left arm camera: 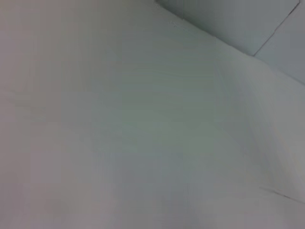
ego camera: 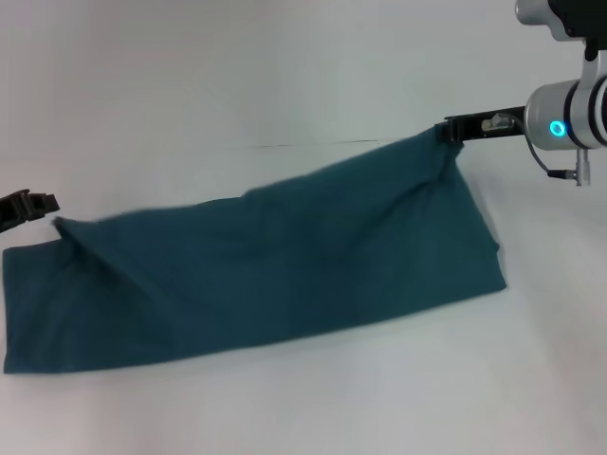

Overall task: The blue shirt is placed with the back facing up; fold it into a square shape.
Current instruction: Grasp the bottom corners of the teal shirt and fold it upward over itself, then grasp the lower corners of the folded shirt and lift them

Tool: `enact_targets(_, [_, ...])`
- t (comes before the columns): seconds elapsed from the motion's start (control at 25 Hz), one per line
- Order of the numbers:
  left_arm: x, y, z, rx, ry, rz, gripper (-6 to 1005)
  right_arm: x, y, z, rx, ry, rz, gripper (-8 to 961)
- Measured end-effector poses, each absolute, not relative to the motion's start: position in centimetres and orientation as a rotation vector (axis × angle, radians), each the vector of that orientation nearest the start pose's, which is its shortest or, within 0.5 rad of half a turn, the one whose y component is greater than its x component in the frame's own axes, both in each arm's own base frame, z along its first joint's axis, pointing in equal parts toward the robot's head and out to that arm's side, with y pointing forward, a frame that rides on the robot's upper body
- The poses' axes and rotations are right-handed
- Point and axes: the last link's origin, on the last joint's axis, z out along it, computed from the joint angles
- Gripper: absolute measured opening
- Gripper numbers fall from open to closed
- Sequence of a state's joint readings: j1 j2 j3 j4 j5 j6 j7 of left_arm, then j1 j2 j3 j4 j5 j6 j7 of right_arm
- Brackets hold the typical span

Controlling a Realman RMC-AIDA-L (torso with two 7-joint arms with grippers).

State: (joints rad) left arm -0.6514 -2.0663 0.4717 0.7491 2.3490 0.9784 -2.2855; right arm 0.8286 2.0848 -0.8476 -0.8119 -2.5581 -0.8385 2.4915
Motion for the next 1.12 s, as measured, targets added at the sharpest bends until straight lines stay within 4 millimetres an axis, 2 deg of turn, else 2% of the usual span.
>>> enact_targets(0.12, [-31.6,41.6,6.1,-1.783,-1.469,-0.507,206,21.6,47.5,2.9,-1.998,1.162,0.245,156])
enact_targets(0.32, [-31.6,42.0,5.9,-1.77,-1.429,-0.478,414,21.4,48.0,2.3,-1.99,1.154,0.244,168])
enact_targets(0.44, [-31.6,42.2,6.0,-1.769,-1.422,-0.476,479,21.4,48.1,2.0,-2.0,1.151,0.233,401])
enact_targets(0.6, [-31.7,42.1,6.4,-1.78,-1.425,-0.469,565,21.3,47.9,1.7,-2.028,1.142,0.203,638])
enact_targets(0.76, [-32.1,41.1,7.5,-1.778,-1.538,-0.496,652,21.1,47.8,1.9,-2.057,1.134,0.183,774])
enact_targets(0.88, [-32.5,39.7,8.5,-1.757,-1.635,-0.483,761,20.8,47.7,2.4,-2.072,1.129,0.179,876])
enact_targets(1.08, [-32.8,37.3,9.6,-1.727,-1.744,-0.393,933,20.3,47.8,3.3,-2.092,1.077,0.141,901])
enact_targets(1.12, [-32.8,36.6,9.8,-1.725,-1.776,-0.365,933,20.3,47.8,3.4,-2.094,1.063,0.126,906])
